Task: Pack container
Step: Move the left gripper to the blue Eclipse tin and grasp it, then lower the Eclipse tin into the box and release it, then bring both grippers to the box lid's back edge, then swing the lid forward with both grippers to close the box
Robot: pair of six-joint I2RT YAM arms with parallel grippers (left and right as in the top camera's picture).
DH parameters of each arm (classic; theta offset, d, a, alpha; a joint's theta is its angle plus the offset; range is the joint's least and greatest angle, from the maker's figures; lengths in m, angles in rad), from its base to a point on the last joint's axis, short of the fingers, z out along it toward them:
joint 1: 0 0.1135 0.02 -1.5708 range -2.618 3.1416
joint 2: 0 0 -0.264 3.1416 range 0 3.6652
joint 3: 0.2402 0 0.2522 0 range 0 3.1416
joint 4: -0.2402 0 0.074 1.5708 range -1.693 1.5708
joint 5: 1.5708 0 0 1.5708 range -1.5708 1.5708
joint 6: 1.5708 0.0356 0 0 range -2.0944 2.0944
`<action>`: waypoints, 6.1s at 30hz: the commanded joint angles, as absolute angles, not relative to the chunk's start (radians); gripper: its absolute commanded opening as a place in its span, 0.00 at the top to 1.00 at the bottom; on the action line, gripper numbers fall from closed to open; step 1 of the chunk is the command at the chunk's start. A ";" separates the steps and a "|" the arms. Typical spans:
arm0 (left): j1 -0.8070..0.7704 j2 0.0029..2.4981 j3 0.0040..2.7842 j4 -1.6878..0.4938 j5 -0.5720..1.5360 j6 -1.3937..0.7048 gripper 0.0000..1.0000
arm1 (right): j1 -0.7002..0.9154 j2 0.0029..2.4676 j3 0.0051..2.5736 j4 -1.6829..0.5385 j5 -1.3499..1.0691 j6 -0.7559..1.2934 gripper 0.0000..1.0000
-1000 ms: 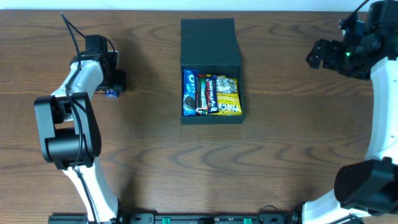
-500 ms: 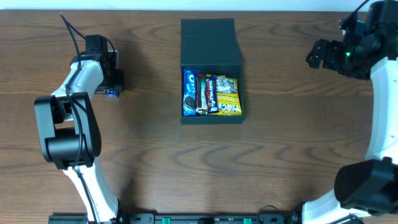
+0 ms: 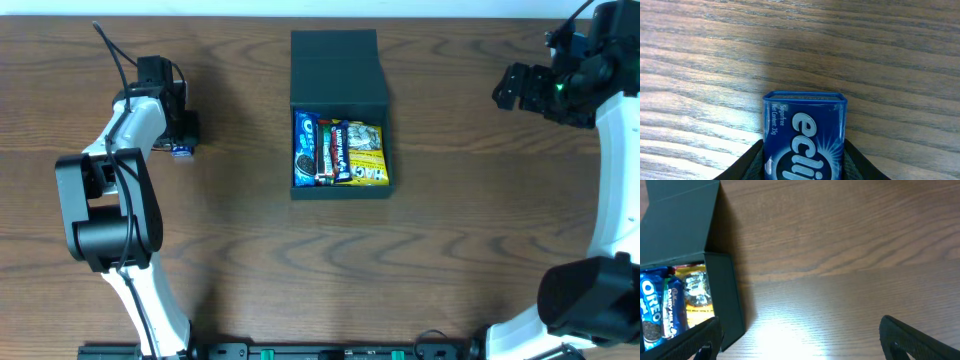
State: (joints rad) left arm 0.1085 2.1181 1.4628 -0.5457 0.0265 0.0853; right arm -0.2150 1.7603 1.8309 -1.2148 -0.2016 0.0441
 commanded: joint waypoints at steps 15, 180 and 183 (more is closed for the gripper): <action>0.012 2.141 1.940 -0.923 0.026 -0.120 0.94 | -0.221 1.743 1.837 -1.185 -0.198 0.051 0.01; -0.136 2.565 2.976 -1.592 0.692 0.231 0.94 | 0.075 2.139 2.225 -1.325 -0.616 -0.241 0.99; -0.136 2.552 2.976 -1.613 0.645 0.227 0.95 | 0.076 2.119 2.225 -1.338 -0.551 -0.217 0.99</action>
State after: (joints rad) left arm -0.1402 2.5668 2.9536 -1.5978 0.7013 0.2100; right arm 0.0692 2.1662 2.2150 -1.3277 -0.6365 -0.2386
